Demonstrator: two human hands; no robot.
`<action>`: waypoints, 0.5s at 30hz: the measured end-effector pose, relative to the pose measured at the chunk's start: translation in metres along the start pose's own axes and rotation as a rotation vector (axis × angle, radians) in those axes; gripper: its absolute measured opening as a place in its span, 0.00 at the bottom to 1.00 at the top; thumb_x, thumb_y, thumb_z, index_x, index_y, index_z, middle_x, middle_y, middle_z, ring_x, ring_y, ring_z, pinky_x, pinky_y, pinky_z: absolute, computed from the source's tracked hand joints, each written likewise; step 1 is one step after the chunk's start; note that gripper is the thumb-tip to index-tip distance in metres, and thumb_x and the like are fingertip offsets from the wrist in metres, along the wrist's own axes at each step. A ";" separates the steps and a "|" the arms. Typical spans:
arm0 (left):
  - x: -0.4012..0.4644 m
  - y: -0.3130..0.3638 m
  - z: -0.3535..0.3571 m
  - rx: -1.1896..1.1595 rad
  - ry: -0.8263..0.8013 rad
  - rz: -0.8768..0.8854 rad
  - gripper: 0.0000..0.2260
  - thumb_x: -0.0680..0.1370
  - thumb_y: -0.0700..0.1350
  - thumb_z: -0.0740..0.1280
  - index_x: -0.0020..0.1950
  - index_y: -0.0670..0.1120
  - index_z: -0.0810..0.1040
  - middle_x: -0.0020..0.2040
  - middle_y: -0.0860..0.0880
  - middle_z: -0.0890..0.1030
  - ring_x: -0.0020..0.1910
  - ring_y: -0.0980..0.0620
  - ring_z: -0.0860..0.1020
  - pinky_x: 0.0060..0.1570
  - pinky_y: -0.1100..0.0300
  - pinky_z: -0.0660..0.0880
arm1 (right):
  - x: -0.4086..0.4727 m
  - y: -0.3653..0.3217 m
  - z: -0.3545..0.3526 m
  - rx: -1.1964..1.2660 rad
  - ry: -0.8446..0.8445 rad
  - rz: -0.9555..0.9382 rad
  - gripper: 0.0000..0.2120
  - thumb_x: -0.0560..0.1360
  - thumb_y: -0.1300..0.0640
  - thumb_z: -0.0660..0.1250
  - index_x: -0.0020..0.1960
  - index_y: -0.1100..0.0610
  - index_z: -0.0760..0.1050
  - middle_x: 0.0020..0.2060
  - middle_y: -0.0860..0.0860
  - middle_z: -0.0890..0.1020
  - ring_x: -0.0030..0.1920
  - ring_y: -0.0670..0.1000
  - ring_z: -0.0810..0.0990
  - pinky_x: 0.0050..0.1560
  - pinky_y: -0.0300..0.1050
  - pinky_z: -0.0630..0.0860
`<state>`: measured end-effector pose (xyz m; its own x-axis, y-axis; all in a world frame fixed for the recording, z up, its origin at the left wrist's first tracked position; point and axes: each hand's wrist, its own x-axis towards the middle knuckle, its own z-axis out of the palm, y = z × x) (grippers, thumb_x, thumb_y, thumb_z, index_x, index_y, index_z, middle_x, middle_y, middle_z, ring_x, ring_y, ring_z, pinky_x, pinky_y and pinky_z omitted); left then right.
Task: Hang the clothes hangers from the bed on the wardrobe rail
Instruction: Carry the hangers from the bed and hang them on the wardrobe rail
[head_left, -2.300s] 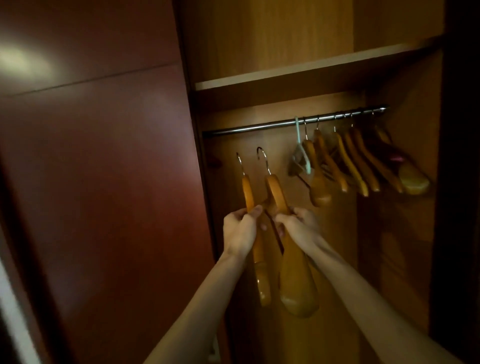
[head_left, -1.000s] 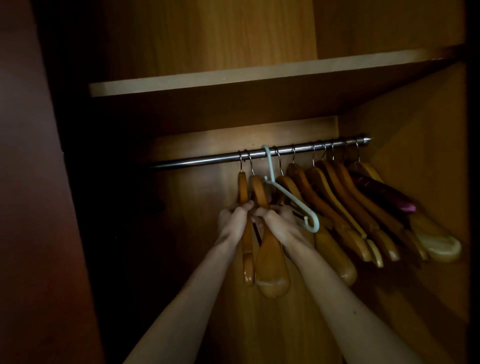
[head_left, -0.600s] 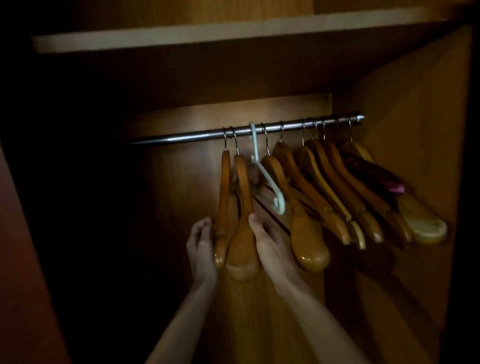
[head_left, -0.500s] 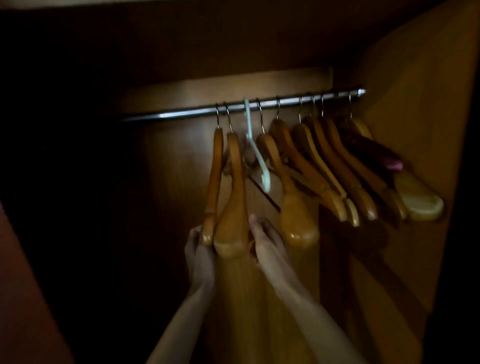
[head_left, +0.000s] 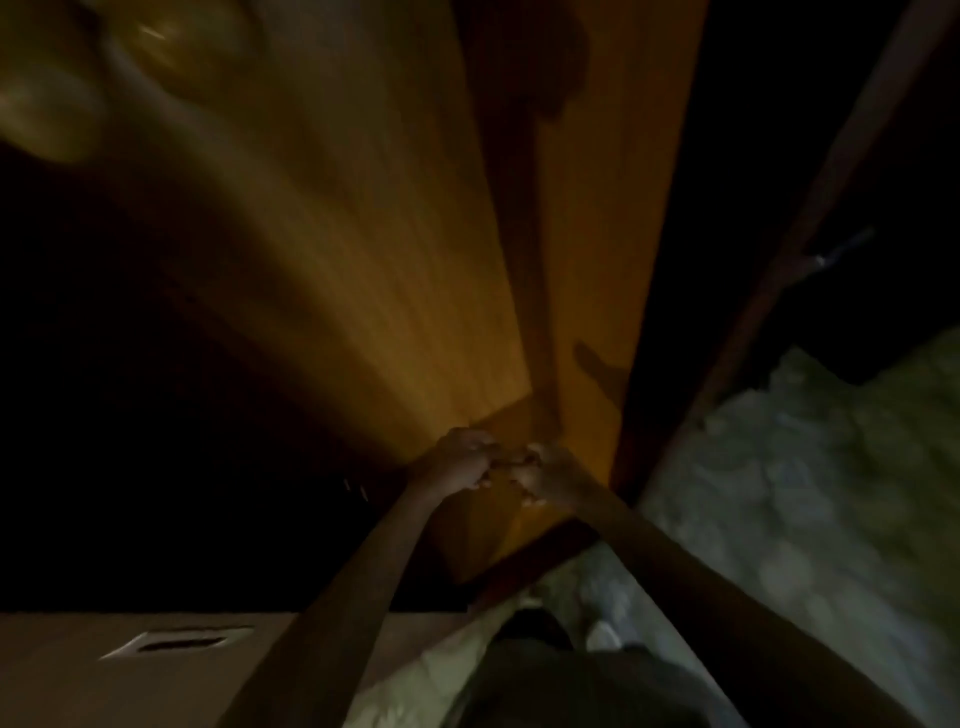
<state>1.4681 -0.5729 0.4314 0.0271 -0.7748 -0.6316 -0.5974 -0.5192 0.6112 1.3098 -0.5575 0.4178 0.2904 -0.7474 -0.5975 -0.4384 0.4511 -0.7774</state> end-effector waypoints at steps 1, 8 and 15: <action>0.008 -0.011 0.019 0.039 -0.088 -0.018 0.08 0.82 0.46 0.67 0.55 0.43 0.80 0.39 0.50 0.80 0.30 0.58 0.78 0.28 0.68 0.72 | 0.001 0.030 -0.001 -0.010 0.016 0.037 0.12 0.79 0.54 0.69 0.58 0.60 0.78 0.43 0.55 0.84 0.33 0.45 0.81 0.32 0.34 0.77; 0.052 -0.053 0.108 0.355 -0.416 -0.010 0.05 0.83 0.45 0.65 0.52 0.45 0.80 0.40 0.49 0.82 0.34 0.55 0.79 0.35 0.63 0.75 | -0.026 0.198 -0.010 0.158 0.274 0.376 0.05 0.78 0.63 0.68 0.47 0.64 0.82 0.40 0.58 0.85 0.39 0.54 0.82 0.47 0.48 0.81; 0.084 -0.047 0.165 0.887 -0.595 0.311 0.11 0.74 0.44 0.75 0.55 0.45 0.83 0.51 0.48 0.85 0.51 0.50 0.83 0.53 0.55 0.79 | -0.078 0.329 0.058 0.509 0.614 0.766 0.10 0.71 0.50 0.68 0.41 0.55 0.83 0.41 0.57 0.86 0.44 0.59 0.84 0.51 0.54 0.81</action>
<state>1.3665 -0.5541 0.2705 -0.4702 -0.4065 -0.7833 -0.8791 0.2941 0.3751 1.1928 -0.3227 0.1973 -0.4414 -0.2357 -0.8658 0.1206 0.9406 -0.3175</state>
